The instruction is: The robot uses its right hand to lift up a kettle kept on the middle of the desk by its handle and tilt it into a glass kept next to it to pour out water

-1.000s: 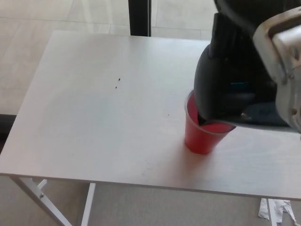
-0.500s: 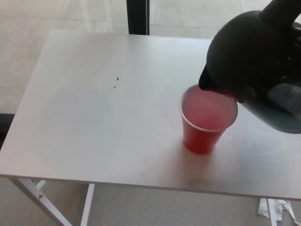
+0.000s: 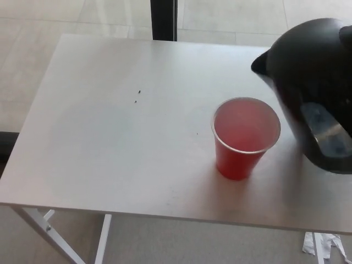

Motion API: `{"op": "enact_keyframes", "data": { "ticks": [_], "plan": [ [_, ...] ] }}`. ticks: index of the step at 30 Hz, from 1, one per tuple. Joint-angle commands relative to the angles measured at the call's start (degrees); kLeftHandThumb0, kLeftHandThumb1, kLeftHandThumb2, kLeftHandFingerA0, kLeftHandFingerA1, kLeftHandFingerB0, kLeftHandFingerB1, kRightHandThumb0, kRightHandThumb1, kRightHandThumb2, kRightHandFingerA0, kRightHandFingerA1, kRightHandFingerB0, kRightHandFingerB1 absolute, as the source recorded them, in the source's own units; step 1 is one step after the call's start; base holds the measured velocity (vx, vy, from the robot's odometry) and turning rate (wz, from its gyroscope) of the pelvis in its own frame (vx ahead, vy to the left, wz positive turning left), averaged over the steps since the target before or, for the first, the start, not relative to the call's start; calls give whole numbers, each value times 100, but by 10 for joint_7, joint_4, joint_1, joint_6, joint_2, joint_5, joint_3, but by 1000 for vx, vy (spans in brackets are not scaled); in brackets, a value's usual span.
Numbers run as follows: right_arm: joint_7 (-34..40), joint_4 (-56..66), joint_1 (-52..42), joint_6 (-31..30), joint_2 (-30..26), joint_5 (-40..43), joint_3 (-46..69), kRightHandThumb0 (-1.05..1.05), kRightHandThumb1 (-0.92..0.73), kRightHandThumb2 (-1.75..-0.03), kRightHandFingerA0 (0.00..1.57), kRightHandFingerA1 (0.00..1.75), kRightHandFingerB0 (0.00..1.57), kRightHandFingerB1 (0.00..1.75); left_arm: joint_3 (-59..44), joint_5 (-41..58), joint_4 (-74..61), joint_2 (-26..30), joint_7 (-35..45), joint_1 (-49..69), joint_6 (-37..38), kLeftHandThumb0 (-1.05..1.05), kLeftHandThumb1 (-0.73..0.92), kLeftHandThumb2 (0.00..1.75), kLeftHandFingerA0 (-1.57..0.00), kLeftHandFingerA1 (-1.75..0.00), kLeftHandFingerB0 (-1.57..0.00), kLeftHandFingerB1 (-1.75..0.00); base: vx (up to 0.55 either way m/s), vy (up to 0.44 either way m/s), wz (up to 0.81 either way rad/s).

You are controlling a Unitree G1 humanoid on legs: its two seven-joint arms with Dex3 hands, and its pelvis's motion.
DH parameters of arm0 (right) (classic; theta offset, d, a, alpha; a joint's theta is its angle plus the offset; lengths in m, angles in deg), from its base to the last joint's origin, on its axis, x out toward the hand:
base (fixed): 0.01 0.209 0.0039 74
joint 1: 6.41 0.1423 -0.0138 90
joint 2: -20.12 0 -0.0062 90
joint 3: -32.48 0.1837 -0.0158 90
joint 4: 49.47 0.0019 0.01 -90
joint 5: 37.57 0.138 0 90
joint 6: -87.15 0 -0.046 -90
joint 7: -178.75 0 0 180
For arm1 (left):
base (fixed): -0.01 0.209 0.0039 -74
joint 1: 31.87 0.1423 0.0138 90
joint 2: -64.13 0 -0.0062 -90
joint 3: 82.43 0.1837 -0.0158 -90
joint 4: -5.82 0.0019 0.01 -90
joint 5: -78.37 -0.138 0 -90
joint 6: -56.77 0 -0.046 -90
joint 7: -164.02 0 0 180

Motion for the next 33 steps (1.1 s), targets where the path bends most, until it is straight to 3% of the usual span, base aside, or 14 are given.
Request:
{"op": "enact_keyframes", "data": {
  "ticks": [1,4,6,7,11,13,14,19,23,24,27,28,30,33],
  "plan": [
    [115,6,-14,-103,102,150,154,-28,-72,-60,70,167,55,121,-4,-3,11,10,-5,4,6,-105,47,134,-56,-59,-41,-87,0,0,0],
    [124,0,2,-132,123,167,196,-13,-53,-85,93,175,64,124,-8,1,0,8,-6,11,2,-105,63,107,-54,-63,-43,-89,0,0,0],
    [123,-2,0,-139,126,165,202,-19,-58,-88,86,175,58,119,-7,-1,12,10,-4,10,14,-105,49,134,-56,-57,-40,-86,0,0,0],
    [132,-6,8,-150,131,167,213,-19,-67,-76,94,169,29,61,-9,1,-8,9,-3,17,5,-105,61,107,-55,-65,-44,-92,0,0,0],
    [140,-31,13,-152,122,192,246,-20,-67,-77,88,175,46,118,-9,0,12,9,-7,8,10,-105,50,137,-55,-59,-41,-91,0,0,0],
    [140,-34,13,-155,119,201,252,-20,-67,-77,88,175,46,118,-8,-1,13,9,-8,8,10,-105,50,137,-55,-59,-41,-91,0,0,0],
    [142,-53,14,-161,110,208,260,-22,-71,-76,93,175,51,83,-6,-3,17,11,-10,4,9,-105,50,137,-56,-57,-40,-88,0,0,0],
    [113,-62,-34,-95,103,286,290,-17,-76,-82,89,175,54,152,-10,1,21,9,-7,3,12,-105,50,136,-56,-59,-42,-90,0,0,0],
    [84,-41,-97,-16,111,325,276,-11,-47,-118,96,175,81,158,-11,2,24,10,-7,4,12,-105,51,136,-56,-59,-42,-89,0,0,0],
    [79,-29,-112,-2,117,338,273,-17,-46,-117,126,147,106,133,-11,2,17,10,-8,6,10,-105,65,105,-56,-62,-43,-90,0,0,0],
    [49,-12,-151,40,122,375,260,-11,-51,-117,99,175,83,163,-12,3,7,11,-8,11,4,-105,64,106,-56,-62,-43,-90,0,0,0],
    [34,-9,-164,57,119,391,256,-16,-49,-114,127,143,108,129,-12,2,5,12,-8,12,2,-105,65,106,-56,-61,-43,-88,0,0,0],
    [23,-4,-176,52,110,393,240,-16,-50,-112,99,173,88,122,-12,3,8,12,-6,12,7,-105,65,106,-55,-62,-43,-89,0,0,0],
    [-18,13,-186,-17,82,397,220,-41,-63,-61,91,129,54,49,-13,3,5,11,-5,18,10,-105,65,106,-55,-63,-42,-89,0,0,0]
  ]
}}
